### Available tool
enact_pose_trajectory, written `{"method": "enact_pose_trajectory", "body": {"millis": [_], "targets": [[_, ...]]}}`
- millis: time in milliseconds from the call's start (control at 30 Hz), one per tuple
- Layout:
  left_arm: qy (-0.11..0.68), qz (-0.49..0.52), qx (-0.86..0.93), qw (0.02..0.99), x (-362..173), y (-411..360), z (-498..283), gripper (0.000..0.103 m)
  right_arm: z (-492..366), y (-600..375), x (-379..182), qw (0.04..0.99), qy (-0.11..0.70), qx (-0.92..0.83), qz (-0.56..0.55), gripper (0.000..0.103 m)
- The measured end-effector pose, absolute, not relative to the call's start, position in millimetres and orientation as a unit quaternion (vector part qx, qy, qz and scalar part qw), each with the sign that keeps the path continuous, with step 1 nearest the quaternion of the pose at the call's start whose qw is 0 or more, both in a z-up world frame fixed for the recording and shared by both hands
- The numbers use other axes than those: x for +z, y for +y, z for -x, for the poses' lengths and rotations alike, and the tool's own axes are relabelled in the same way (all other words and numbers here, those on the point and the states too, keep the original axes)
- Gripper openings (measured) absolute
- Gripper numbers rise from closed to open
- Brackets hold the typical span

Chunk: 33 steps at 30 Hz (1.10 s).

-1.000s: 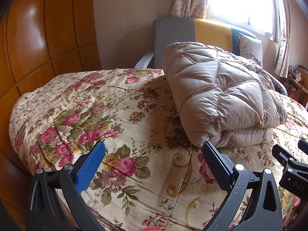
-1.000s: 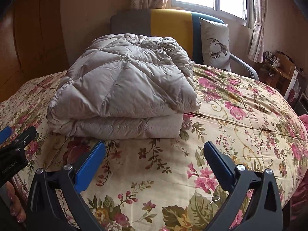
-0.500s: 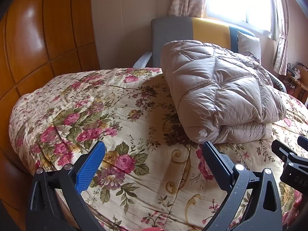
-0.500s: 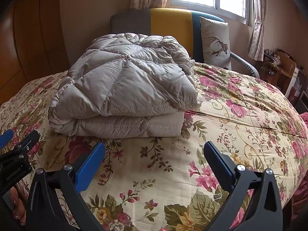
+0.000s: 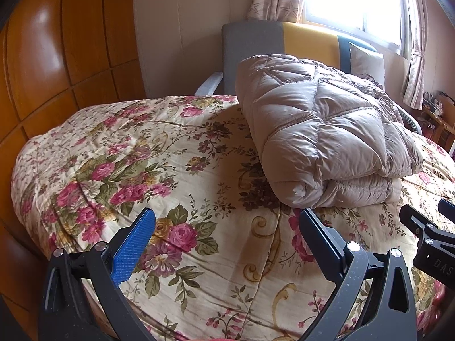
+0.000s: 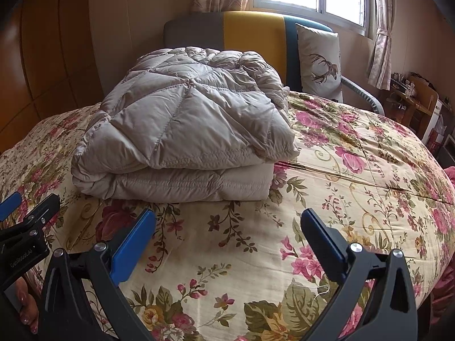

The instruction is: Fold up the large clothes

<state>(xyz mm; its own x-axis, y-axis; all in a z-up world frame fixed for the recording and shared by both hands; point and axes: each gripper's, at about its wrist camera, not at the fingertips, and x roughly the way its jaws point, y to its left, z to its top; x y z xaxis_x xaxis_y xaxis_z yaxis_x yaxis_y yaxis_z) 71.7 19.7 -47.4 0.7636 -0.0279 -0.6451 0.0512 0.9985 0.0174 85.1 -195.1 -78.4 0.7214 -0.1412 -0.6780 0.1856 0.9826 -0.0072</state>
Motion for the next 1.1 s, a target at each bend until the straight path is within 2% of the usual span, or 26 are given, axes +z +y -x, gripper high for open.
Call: {"method": "enact_pose_trajectory", "body": {"millis": [1100], "targets": [[0.34, -0.019, -0.039, 0.939, -44.7, 16.7, -66.9, 0.1, -86.3, -194.0, -79.7, 0.925, 0.369, -0.084, -0.029, 0.101]]}}
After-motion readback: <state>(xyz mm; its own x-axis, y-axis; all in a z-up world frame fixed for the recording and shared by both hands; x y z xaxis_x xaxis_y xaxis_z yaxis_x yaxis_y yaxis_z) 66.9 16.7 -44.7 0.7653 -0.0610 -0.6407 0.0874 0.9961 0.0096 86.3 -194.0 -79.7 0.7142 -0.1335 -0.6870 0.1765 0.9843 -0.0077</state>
